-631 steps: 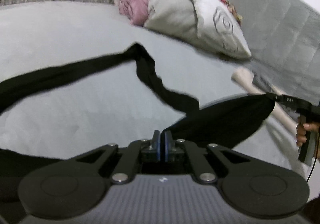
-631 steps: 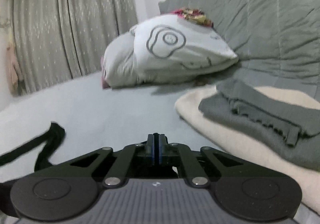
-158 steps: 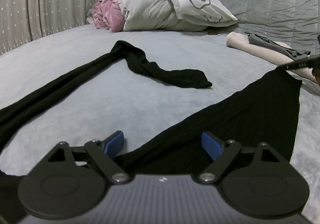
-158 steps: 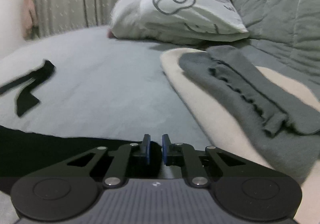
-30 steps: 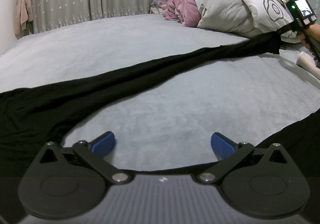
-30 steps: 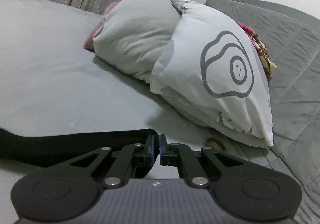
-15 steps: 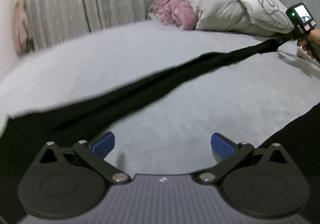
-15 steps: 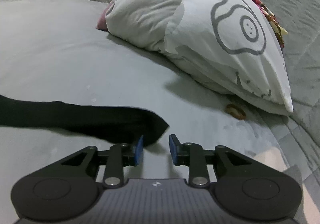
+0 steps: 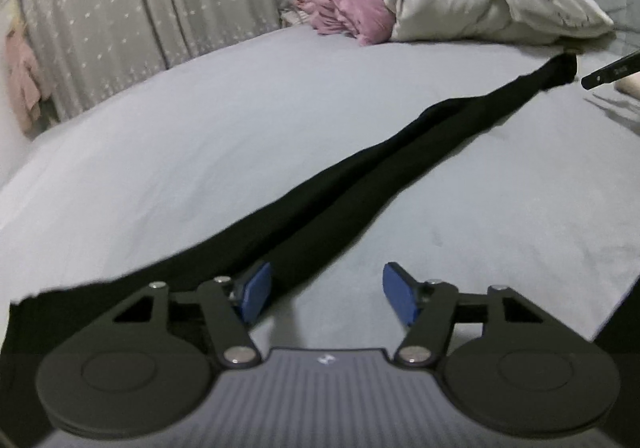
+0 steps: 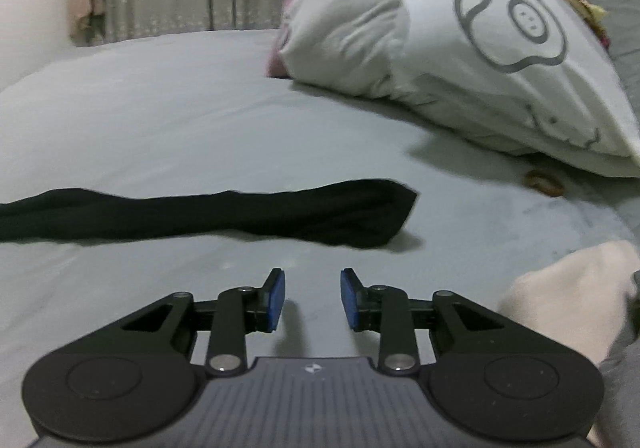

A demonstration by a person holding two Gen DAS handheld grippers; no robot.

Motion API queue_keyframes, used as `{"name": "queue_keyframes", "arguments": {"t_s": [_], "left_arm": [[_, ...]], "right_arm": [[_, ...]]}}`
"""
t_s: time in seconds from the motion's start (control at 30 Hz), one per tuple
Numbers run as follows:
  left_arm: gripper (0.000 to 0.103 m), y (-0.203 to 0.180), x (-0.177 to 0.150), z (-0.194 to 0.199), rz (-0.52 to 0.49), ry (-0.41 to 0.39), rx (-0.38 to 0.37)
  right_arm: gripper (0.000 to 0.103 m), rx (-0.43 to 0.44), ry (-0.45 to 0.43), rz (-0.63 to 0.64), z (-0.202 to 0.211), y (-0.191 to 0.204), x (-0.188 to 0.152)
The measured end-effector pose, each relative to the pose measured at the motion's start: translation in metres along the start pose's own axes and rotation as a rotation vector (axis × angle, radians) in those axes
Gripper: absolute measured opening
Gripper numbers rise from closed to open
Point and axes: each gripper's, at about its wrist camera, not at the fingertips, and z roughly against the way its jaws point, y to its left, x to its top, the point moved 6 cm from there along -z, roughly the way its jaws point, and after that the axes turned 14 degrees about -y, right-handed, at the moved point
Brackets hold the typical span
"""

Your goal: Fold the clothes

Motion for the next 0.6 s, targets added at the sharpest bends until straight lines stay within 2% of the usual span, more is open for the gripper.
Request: {"name": "queue_keyframes", "arguments": {"t_s": [0.13, 0.23, 0.27, 0.3, 0.5, 0.6], "left_arm": [[0.055, -0.002, 0.006, -0.018, 0.012, 0.002, -0.007], [0.032, 0.001, 0.008, -0.026, 0.038, 0.006, -0.018], [0.014, 0.002, 0.01, -0.029, 0.046, 0.011, -0.019], [0.0, 0.003, 0.011, -0.029, 0.058, 0.011, -0.025], [0.0, 0.01, 0.016, -0.018, 0.13, 0.0, -0.068], [0.0, 0.008, 0.015, -0.006, 0.134, -0.005, -0.095]], "right_arm": [[0.033, -0.017, -0.014, -0.042, -0.008, -0.009, 0.004], [0.036, -0.037, -0.033, -0.107, -0.016, -0.022, 0.011], [0.036, -0.042, -0.04, -0.13, -0.018, -0.026, 0.014], [0.037, -0.047, -0.046, -0.151, -0.02, -0.03, 0.016], [0.044, -0.109, -0.094, -0.29, -0.032, -0.059, 0.029], [0.044, -0.103, -0.096, -0.341, -0.049, -0.068, 0.032]]}}
